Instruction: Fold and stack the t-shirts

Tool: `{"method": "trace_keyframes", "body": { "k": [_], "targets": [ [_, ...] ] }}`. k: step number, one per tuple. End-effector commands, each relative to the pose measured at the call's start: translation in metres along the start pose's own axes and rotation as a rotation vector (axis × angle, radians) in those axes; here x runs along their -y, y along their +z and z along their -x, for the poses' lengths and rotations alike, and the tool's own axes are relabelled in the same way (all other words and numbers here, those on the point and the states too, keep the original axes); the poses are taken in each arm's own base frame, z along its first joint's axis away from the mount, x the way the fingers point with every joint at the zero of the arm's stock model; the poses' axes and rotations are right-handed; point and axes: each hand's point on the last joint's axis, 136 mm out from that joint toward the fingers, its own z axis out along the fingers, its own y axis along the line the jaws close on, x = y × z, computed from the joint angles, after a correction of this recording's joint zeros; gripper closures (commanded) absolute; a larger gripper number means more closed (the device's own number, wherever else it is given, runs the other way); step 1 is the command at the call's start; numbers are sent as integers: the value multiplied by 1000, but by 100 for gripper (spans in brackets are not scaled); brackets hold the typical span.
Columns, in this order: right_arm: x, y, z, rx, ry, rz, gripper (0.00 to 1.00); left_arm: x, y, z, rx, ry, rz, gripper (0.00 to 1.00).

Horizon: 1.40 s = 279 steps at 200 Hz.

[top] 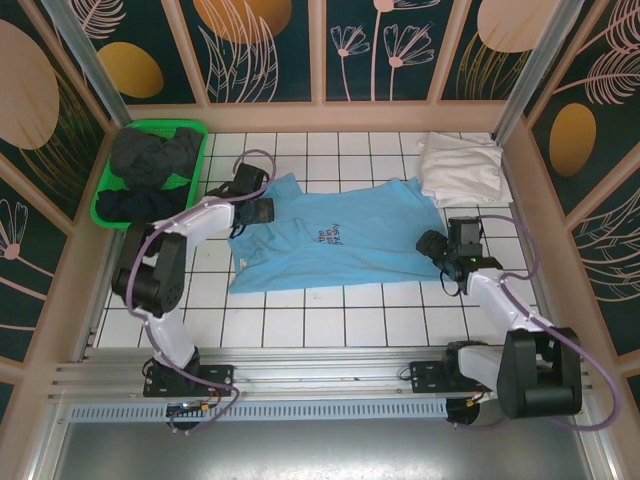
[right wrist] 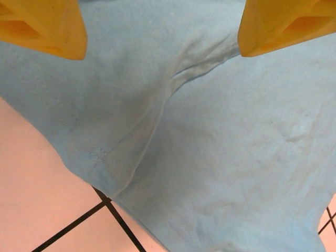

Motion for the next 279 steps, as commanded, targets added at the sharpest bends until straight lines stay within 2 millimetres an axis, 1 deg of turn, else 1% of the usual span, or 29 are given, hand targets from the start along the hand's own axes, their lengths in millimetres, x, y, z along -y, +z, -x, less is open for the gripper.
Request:
{"method": "trace_keyframes", "body": {
  "k": [1,7,9,17,31,35,42,58,77,85,101,118,133,145,163,178,188,196,204,214,218,225,241,253,264,268,279],
  "targets": [
    [-4,17,9,-21,-35,-16,35,21,-36,-8,48,-64,-188,31],
    [-6,22,11,-26,-38,-20,39,29,-40,-16,49,-75,-241,32],
    [-6,23,11,-28,-39,-22,41,29,-39,-25,35,-78,-251,32],
    [-7,28,16,-24,-42,-32,45,36,-41,-43,13,-93,-299,32],
    [-6,36,21,-28,-45,-52,50,43,-41,-70,-23,-128,-368,34],
    [-3,38,24,-20,-43,-71,50,44,-41,-78,-36,-135,-389,34],
    [0,42,26,-21,-41,-90,51,42,-37,-92,-59,-150,-404,34],
    [6,49,30,-18,-37,-119,51,24,-24,-122,-108,-168,-337,34],
    [15,58,33,-38,-22,-142,50,-4,-11,-148,-155,-180,-213,33],
    [19,62,34,-44,-13,-157,49,-12,-7,-155,-170,-184,-183,34],
    [22,67,33,-65,-9,-161,45,-34,-2,-165,-189,-209,-114,33],
    [20,68,33,-73,-9,-153,42,-49,-3,-166,-194,-246,-93,34],
    [18,63,36,-68,-9,-150,39,-65,-9,-162,-166,-272,-55,33],
    [13,57,39,-57,-11,-133,38,-79,-13,-159,-150,-289,-10,32],
    [2,46,44,-31,-19,-102,37,-86,-18,-153,-129,-293,5,30],
    [-16,36,53,14,-29,-53,36,-85,-23,-146,-116,-299,-4,27],
    [-39,31,56,23,-52,15,36,-83,-28,-138,-99,-300,-10,23],
    [-52,29,60,36,-67,40,36,-79,-32,-128,-81,-296,-26,21],
    [-68,28,64,49,-93,67,36,-76,-38,-116,-50,-288,-44,19],
    [-89,29,70,56,-130,98,36,-72,-47,-96,-5,-281,-57,16],
    [-92,34,68,44,-143,94,36,-70,-50,-88,10,-276,-63,16],
    [-106,39,71,38,-173,105,36,-66,-57,-72,46,-271,-74,15],
    [-128,50,80,45,-226,113,37,-58,-68,-34,125,-258,-98,15],
    [-140,64,86,39,-263,119,37,-53,-67,-8,159,-245,-91,14],
    [-147,80,90,20,-284,112,37,-46,-60,14,161,-225,-90,15],
    [-149,86,91,14,-296,109,37,-40,-60,30,179,-218,-99,16],
    [-157,103,99,3,-326,95,37,-36,-45,54,194,-208,-71,18]
  ]
}}
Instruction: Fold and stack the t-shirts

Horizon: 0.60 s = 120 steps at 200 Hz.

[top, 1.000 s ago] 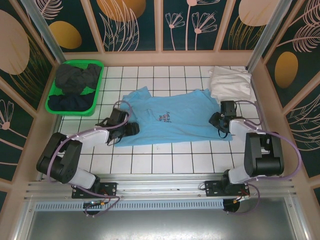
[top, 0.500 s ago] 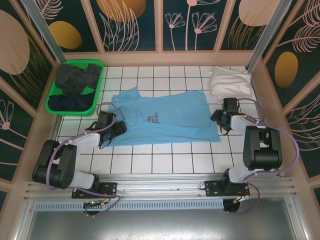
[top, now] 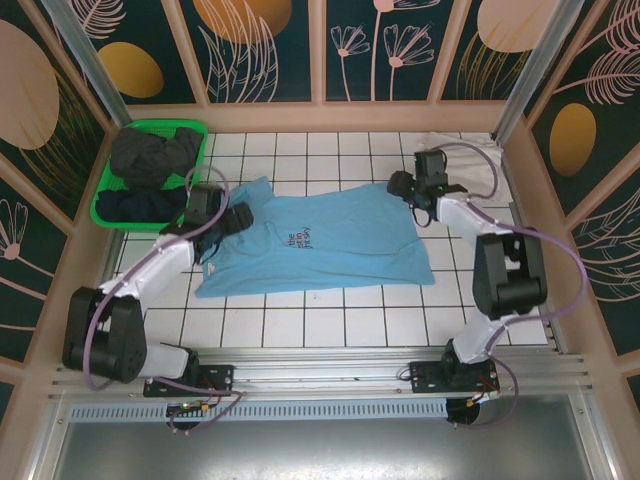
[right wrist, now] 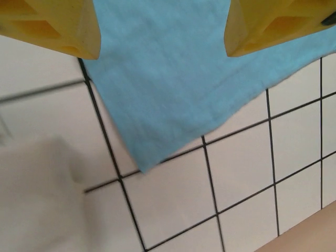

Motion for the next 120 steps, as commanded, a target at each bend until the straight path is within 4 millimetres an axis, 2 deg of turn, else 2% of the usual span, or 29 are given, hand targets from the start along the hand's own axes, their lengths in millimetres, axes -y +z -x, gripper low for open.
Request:
{"method": "trace_keyframes", "body": {
  "k": [1,10,14,22,35,59,84,120],
  "targets": [
    [0,33,4,-53,-87,-32,37,14,32,42,36,63,48,18],
    [-2,47,8,-63,-110,-41,37,20,48,57,36,81,73,19],
    [-1,53,9,-70,-117,-50,37,17,64,56,14,91,102,20],
    [-2,65,11,-90,-135,-61,38,16,83,62,-3,103,145,22],
    [5,85,15,-110,-162,-113,38,15,112,66,-37,131,191,24],
    [12,111,20,-147,-190,-154,38,10,154,67,-84,164,258,27],
    [12,131,14,-193,-217,-139,38,-2,179,66,-113,205,317,28],
    [10,139,8,-216,-219,-126,44,-17,193,52,-156,254,345,30]
  ]
}}
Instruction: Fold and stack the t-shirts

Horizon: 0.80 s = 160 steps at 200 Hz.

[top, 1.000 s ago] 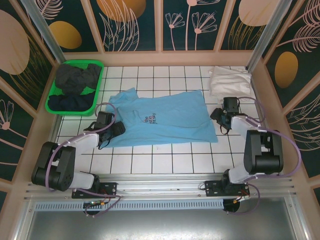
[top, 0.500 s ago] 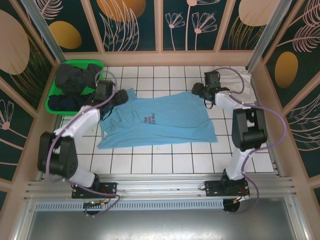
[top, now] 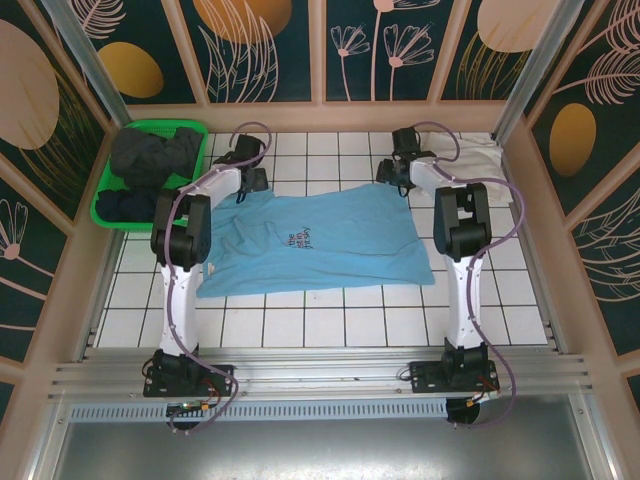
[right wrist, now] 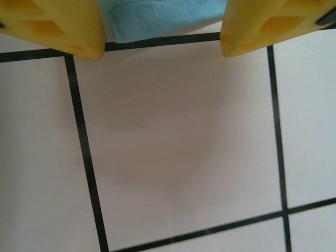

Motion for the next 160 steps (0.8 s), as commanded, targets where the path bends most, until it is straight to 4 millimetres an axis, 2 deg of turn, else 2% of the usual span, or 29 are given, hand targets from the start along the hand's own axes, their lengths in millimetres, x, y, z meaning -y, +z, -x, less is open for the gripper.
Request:
{"method": "trace_keyframes", "body": {
  "k": [1,16,22,42,57,82,93,122,160],
  "targets": [
    [1,1,-6,-47,-28,-2,44,-15,2,-1,-22,57,55,31],
    [3,3,-10,-54,-27,-4,44,-14,5,-6,-26,77,39,34],
    [3,4,-11,-55,-24,-7,48,-12,6,-7,-26,88,29,38],
    [5,5,-13,-61,-17,-7,51,-9,9,-8,-31,108,15,58],
    [5,2,-13,-66,-17,-9,59,-8,6,-5,-28,116,10,72],
    [5,-10,-12,-50,-12,-4,72,-8,-6,3,-12,133,0,82],
    [5,-15,-11,-38,-9,-1,81,-7,-10,7,-5,143,-6,87],
    [5,-29,-9,-15,-2,6,99,-4,-27,20,6,160,-22,93],
    [5,-51,-3,21,1,13,100,0,-61,38,49,187,-70,100]
  ]
}}
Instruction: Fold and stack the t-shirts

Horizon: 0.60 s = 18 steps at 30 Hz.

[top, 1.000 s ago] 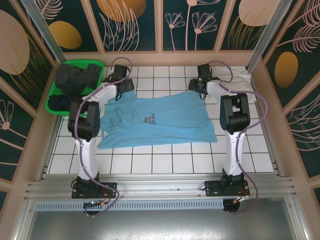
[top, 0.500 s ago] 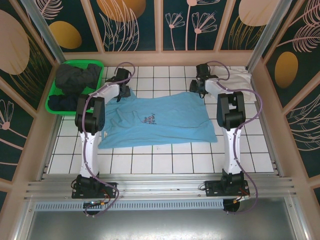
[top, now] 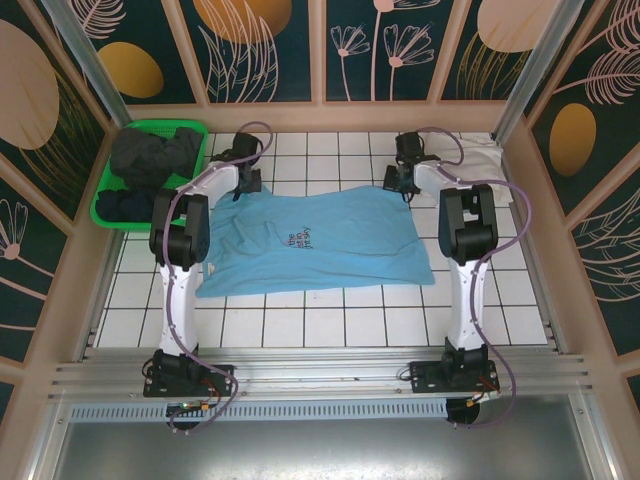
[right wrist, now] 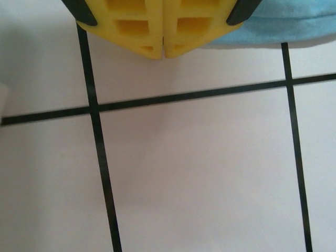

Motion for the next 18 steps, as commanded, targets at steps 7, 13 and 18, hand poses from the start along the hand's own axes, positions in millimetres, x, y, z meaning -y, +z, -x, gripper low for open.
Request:
{"method": "trace_keyframes", "body": {
  "k": [7,13,18],
  "targets": [
    [-1,-61,19,120,23,39,100,0,-87,36,138,37,-105,100],
    [-2,-90,9,157,30,86,100,3,-120,20,164,30,-183,100],
    [5,-113,-9,189,55,119,100,-12,-136,-21,154,-5,-164,100]
  ]
}}
